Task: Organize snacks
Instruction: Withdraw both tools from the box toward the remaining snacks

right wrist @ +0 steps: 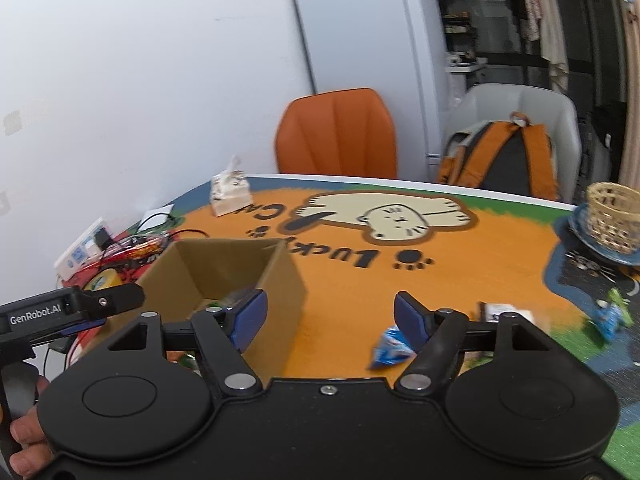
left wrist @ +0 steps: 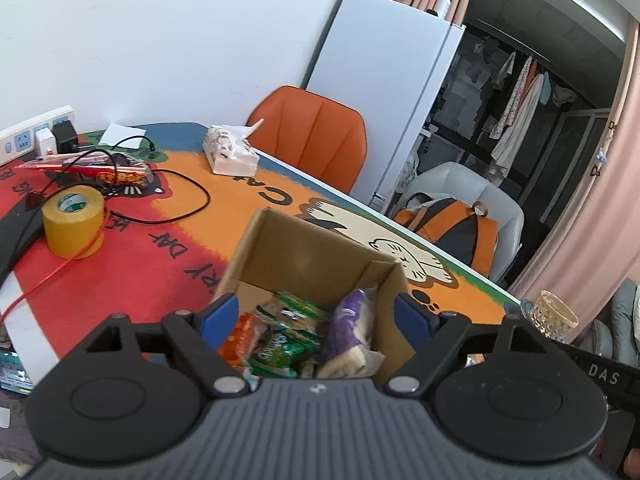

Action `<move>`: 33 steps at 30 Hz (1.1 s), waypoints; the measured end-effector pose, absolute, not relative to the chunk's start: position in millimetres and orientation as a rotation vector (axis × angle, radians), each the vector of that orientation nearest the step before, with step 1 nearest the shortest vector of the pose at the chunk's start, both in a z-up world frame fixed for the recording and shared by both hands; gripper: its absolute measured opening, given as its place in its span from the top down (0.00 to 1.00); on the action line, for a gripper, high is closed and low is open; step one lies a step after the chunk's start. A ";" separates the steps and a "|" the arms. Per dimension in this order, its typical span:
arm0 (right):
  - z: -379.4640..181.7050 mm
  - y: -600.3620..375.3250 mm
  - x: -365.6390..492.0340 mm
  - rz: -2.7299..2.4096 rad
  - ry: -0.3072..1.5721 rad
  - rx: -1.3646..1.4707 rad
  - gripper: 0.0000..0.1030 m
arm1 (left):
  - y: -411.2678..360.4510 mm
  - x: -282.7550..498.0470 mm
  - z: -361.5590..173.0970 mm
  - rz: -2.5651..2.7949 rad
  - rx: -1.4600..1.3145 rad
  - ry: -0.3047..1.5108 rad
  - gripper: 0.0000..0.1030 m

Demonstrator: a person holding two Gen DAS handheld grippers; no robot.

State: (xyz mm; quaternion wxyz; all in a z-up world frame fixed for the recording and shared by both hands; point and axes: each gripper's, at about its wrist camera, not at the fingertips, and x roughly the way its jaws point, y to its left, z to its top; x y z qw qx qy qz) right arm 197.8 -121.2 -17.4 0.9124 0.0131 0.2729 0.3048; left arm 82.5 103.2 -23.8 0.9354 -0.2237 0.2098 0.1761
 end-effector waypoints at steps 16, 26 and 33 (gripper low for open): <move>-31.9 -174.7 211.2 0.539 0.584 0.083 0.19 | 68.4 107.0 -22.0 0.296 -0.413 0.451 0.16; -39.9 -210.2 221.1 0.487 0.600 0.088 0.19 | 28.8 133.6 -26.3 0.203 -0.366 0.480 0.16; -51.3 -226.5 232.4 0.459 0.620 0.098 0.20 | 6.3 149.9 -31.8 0.165 -0.326 0.489 0.16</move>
